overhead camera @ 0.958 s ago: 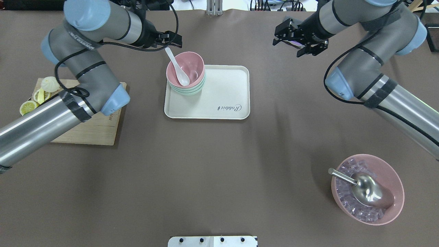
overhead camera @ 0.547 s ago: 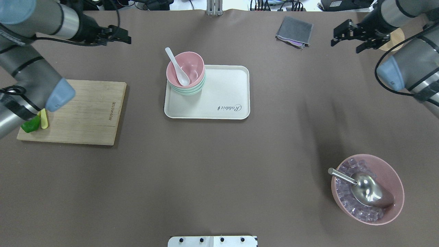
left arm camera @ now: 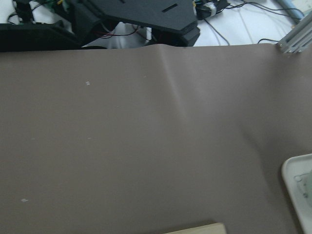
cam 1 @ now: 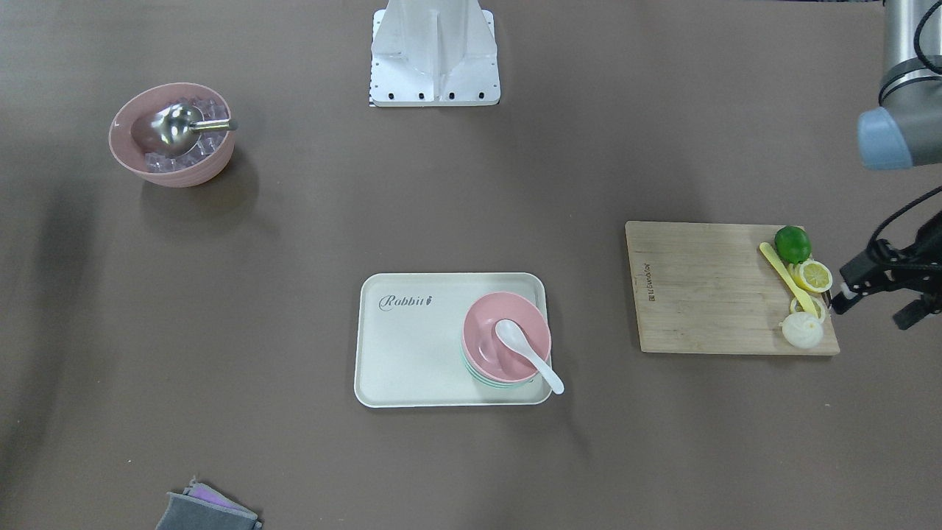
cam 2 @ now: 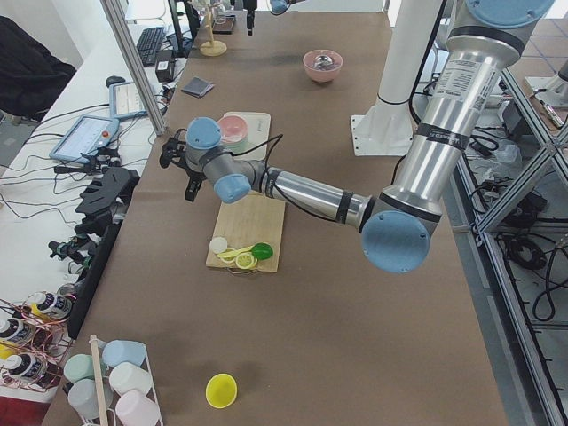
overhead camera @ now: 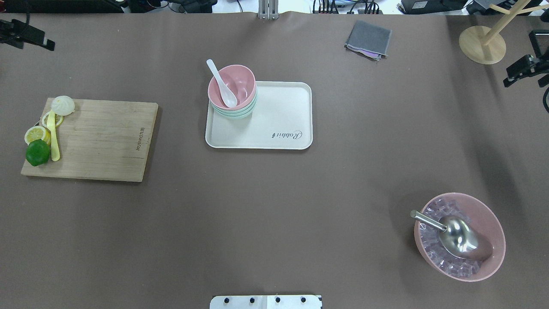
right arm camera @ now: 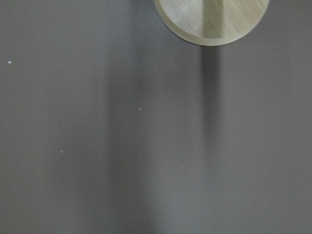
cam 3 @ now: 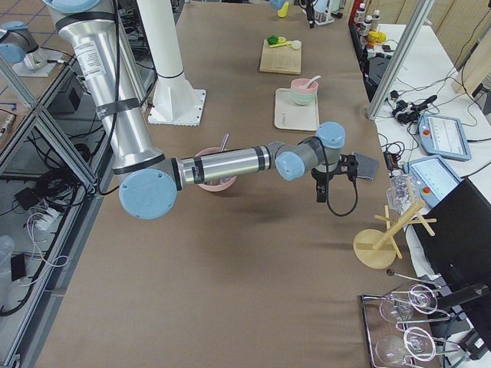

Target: Stack pink bowl on green and place spoon

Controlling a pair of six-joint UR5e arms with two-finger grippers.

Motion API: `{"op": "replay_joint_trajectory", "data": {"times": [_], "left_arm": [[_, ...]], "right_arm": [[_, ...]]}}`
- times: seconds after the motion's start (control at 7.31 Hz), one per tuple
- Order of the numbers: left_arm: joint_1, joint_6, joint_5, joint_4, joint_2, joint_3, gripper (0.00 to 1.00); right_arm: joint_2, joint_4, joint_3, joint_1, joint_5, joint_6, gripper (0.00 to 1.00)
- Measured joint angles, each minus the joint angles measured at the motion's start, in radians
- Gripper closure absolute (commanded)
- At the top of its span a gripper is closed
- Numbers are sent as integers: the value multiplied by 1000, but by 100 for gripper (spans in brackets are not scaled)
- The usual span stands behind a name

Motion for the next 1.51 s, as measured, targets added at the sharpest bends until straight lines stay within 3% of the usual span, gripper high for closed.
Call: {"op": "replay_joint_trajectory", "data": {"times": [0.27, 0.55, 0.68, 1.09, 1.51], "left_arm": [[-44, 121, 24, 107, 95, -8, 2], [-55, 145, 152, 130, 150, -4, 2], [-70, 167, 161, 147, 166, -3, 2], [-194, 394, 20, 350, 201, -15, 2], [-218, 480, 2, 398, 242, -21, 2]], "right_arm": [[-44, -130, 10, 114, 1, -204, 0], [-89, -171, 17, 190, -4, -397, 0], [-99, -178, 22, 205, 0, -436, 0], [-100, -180, 30, 214, 32, -418, 0], [-100, -174, 33, 212, 56, -393, 0]]}}
